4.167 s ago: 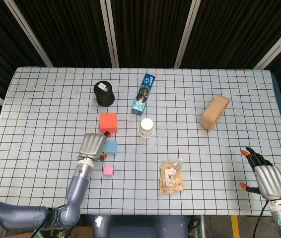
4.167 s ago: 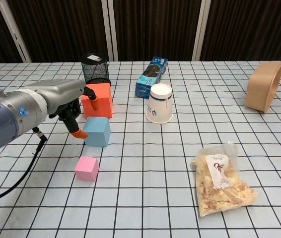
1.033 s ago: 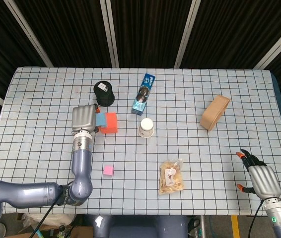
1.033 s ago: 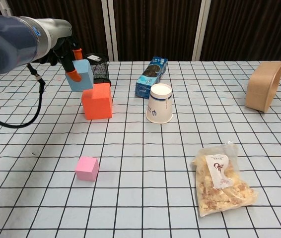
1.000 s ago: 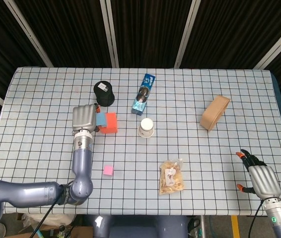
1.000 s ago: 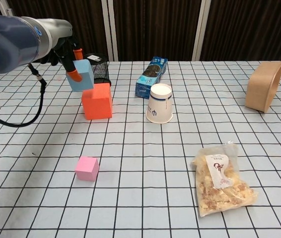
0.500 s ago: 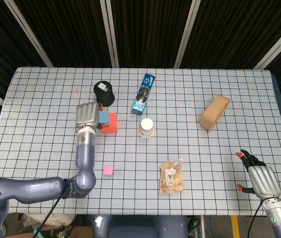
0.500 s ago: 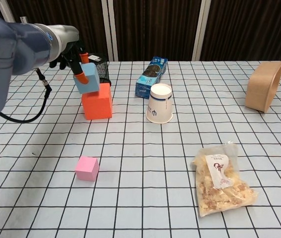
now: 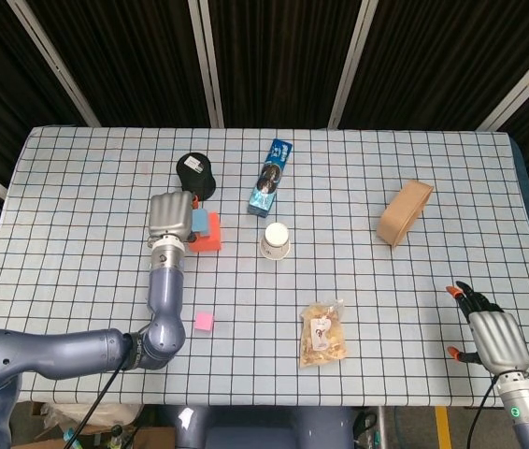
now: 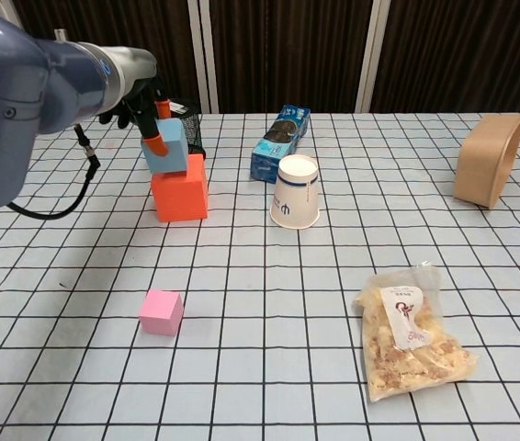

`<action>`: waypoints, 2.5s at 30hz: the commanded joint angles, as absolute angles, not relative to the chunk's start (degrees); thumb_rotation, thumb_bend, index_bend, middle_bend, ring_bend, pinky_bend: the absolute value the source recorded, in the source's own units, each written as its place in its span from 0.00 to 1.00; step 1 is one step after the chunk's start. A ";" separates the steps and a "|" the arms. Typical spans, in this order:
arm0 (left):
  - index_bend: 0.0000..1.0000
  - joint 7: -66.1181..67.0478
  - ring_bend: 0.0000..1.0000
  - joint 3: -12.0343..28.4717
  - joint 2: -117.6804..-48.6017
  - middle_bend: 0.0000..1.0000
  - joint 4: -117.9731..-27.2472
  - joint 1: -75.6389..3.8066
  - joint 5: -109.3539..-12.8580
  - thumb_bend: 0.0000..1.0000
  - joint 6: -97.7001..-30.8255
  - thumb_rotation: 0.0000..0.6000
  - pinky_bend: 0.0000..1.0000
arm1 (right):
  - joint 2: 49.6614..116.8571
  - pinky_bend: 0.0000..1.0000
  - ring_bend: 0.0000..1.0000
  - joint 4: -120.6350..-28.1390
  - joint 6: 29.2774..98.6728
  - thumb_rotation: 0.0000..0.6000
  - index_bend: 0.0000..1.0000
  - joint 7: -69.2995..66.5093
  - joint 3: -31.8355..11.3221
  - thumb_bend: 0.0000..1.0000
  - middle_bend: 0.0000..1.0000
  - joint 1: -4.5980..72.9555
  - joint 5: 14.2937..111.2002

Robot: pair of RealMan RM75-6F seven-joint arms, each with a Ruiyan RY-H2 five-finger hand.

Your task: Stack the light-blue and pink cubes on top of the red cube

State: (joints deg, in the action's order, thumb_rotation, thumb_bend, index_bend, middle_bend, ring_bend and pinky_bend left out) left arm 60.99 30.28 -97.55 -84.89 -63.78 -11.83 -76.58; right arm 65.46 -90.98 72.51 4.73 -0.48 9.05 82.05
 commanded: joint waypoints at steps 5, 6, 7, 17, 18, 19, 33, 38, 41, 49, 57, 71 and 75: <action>0.51 62.93 0.72 30.07 -96.47 0.87 -86.59 -64.54 -11.57 0.30 -79.99 1.00 0.76 | 65.60 0.36 0.20 -91.23 72.42 1.00 0.14 5.16 -0.26 0.14 0.10 9.11 82.27; 0.51 62.76 0.72 30.09 -96.61 0.87 -86.46 -64.61 -11.63 0.30 -80.06 1.00 0.76 | 65.61 0.36 0.20 -91.25 72.41 1.00 0.14 5.20 -0.26 0.14 0.10 9.11 82.25; 0.51 62.63 0.72 30.04 -96.76 0.87 -86.40 -64.67 -11.63 0.30 -80.01 1.00 0.76 | 65.60 0.36 0.20 -91.26 72.38 1.00 0.14 5.22 -0.25 0.14 0.10 9.11 82.21; 0.51 61.81 0.72 30.43 -98.15 0.87 -85.13 -64.99 -9.89 0.30 -79.48 1.00 0.76 | 65.69 0.37 0.20 -90.43 71.57 1.00 0.14 3.75 -0.22 0.14 0.10 9.51 82.26; 0.51 61.73 0.72 30.36 -98.35 0.87 -84.82 -65.01 -9.79 0.30 -79.27 1.00 0.76 | 65.71 0.37 0.20 -90.33 71.63 1.00 0.14 3.69 -0.24 0.14 0.10 9.51 82.29; 0.51 61.58 0.72 30.34 -98.49 0.87 -84.57 -65.01 -9.73 0.30 -79.10 1.00 0.76 | 65.71 0.37 0.20 -90.31 71.70 1.00 0.14 3.62 -0.23 0.14 0.10 9.48 82.31; 0.50 61.68 0.72 30.27 -100.34 0.87 -81.17 -66.10 -9.48 0.30 -77.72 1.00 0.76 | 65.90 0.37 0.20 -90.15 71.87 1.00 0.14 3.80 -0.26 0.14 0.10 9.48 82.28; 0.50 61.92 0.72 30.33 -100.68 0.87 -81.17 -66.53 -9.74 0.30 -77.89 1.00 0.76 | 65.90 0.37 0.20 -90.12 71.90 1.00 0.14 3.84 -0.31 0.14 0.10 9.46 82.12; 0.50 62.10 0.72 30.34 -100.73 0.87 -81.19 -66.53 -9.58 0.30 -78.08 1.00 0.76 | 65.89 0.37 0.20 -90.10 71.93 1.00 0.14 3.78 -0.31 0.14 0.10 9.45 82.14; 0.50 62.38 0.72 30.23 -100.54 0.87 -81.15 -66.31 -9.60 0.30 -78.33 1.00 0.76 | 65.91 0.37 0.20 -90.11 72.03 1.00 0.14 3.79 -0.23 0.14 0.10 9.45 82.34; 0.50 62.43 0.72 30.35 -100.18 0.87 -81.42 -66.15 -9.79 0.30 -78.48 1.00 0.76 | 66.03 0.37 0.20 -90.14 71.91 1.00 0.14 4.09 -0.20 0.14 0.10 9.50 82.25; 0.50 62.54 0.72 30.04 -100.41 0.87 -80.65 -65.96 -9.74 0.30 -77.77 1.00 0.76 | 66.08 0.37 0.20 -90.22 71.65 1.00 0.14 4.39 -0.14 0.14 0.10 9.58 82.04; 0.50 62.49 0.72 30.18 -100.43 0.87 -80.85 -65.98 -9.74 0.30 -77.75 1.00 0.76 | 66.14 0.37 0.20 -90.21 71.51 1.00 0.14 4.52 -0.09 0.14 0.10 9.64 82.04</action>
